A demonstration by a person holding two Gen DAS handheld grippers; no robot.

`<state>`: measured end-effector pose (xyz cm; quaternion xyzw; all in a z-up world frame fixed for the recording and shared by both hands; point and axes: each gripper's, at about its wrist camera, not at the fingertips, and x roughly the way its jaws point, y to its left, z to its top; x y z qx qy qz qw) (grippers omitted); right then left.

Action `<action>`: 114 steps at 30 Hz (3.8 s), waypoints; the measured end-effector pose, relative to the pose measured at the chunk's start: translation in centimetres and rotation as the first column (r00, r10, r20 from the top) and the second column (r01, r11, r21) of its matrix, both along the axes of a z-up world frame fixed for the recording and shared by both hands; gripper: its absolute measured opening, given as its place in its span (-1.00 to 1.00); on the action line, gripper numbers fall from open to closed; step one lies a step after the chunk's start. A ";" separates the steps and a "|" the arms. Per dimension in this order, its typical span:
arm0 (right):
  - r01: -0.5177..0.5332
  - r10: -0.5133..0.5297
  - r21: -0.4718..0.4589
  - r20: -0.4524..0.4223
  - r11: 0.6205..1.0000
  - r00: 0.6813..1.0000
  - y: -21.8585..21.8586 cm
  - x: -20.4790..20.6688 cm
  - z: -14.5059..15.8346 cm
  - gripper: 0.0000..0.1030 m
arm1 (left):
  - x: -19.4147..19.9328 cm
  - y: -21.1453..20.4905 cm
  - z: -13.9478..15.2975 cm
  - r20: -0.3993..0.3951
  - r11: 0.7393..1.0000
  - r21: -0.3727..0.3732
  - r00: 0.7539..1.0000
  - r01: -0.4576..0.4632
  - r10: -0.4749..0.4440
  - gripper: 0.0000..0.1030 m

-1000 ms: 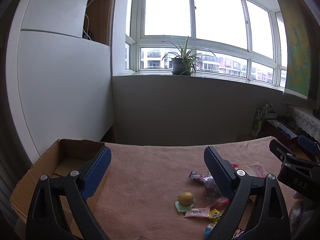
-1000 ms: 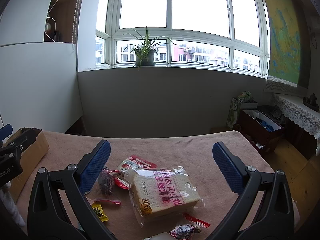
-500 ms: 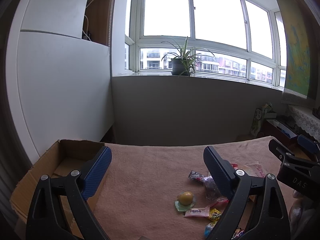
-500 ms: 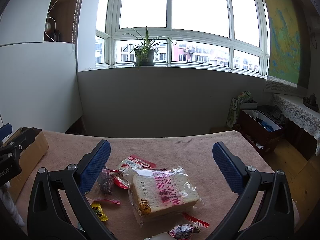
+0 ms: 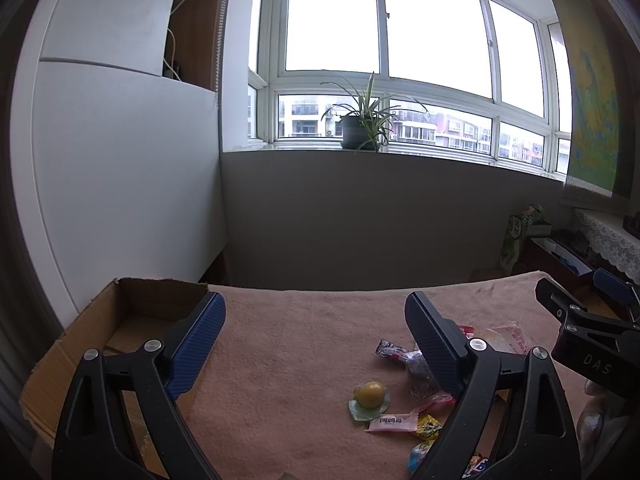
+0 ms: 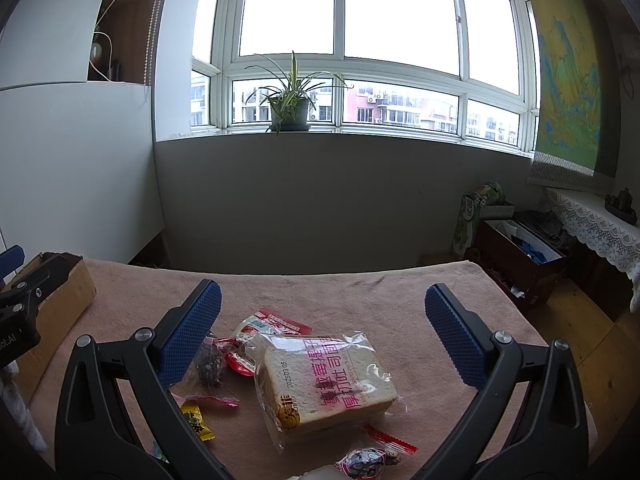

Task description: Organize snacks

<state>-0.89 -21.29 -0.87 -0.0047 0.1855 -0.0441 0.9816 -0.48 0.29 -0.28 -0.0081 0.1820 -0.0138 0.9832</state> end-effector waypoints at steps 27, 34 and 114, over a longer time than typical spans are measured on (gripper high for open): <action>-0.071 0.080 0.084 -0.113 0.994 0.990 -3.2 -4.2 -0.7 1.00 | -2.2 0.6 -1.7 -0.115 0.993 -0.040 0.986 0.114 -0.118 0.35; -0.119 0.130 0.080 -0.156 0.990 0.979 -3.2 -5.4 0.1 0.98 | -2.9 1.0 -2.5 -0.196 0.985 -0.086 0.966 0.152 -0.166 0.21; -0.400 0.438 0.206 -0.602 0.893 0.667 2.4 -3.2 -9.7 -0.40 | 0.5 -5.1 -9.5 -0.507 0.887 -0.190 0.732 0.420 -0.455 -0.41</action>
